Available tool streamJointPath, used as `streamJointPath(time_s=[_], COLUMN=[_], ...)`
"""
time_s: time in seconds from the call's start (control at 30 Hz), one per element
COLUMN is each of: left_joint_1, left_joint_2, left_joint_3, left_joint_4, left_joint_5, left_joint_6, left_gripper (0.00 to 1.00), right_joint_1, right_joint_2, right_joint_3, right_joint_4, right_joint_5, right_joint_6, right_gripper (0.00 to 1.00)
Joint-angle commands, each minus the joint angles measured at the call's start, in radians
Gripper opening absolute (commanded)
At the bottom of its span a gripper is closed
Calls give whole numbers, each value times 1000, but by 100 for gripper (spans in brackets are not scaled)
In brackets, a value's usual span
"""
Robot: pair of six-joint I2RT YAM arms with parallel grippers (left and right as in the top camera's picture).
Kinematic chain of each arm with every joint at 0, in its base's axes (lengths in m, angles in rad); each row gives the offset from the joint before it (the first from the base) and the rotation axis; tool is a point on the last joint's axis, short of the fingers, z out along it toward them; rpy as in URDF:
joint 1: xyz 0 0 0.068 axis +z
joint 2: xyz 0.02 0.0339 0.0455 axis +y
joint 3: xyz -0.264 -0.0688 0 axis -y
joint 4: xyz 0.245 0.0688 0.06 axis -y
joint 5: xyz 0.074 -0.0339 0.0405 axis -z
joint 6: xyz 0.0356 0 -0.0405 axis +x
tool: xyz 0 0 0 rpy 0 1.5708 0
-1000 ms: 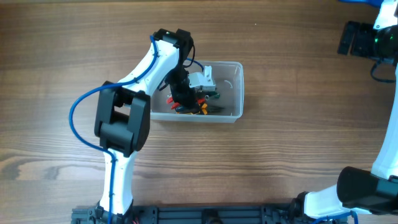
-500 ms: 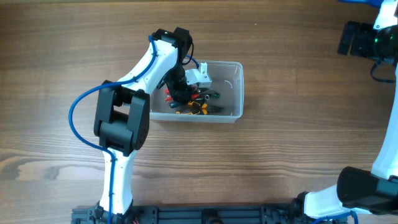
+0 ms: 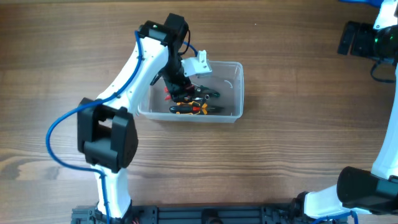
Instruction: Pack container
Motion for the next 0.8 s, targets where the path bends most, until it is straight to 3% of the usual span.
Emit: streamJointPath(time_s=[0.0,0.1,0.2,0.37,0.4,0.57,0.77], left_joint_1=[30,76,158,350,401,515,526], left_joint_2=[-75,-109,-143,-192,-198,-201,-201], left_joint_3=[-5,-4,-3,-3,-3,-3,-3], left_joint_4=[-2,19,91,235,254,250,250], left_joint_5=[10,10,6,-159,-145,-106,-107], left_joint_6=[1,-67,-242,-907,-970,-970,-970], left_gripper=[100,100,100,100,100,100,100], right_joint_1=[2,2,2,2,2,2,2], right_joint_2=[3,3,3,3,3,3,3], right_joint_3=[-1,-1,-1,-1,-1,-1,-1], right_joint_4=[2,3,2,2,2,2,2], right_joint_5=[-5,-5,-5,-5,-5,-5,-5], right_joint_6=[7,7,7,7,6,7,7], right_gripper=[100,100,100,100,100,100,100])
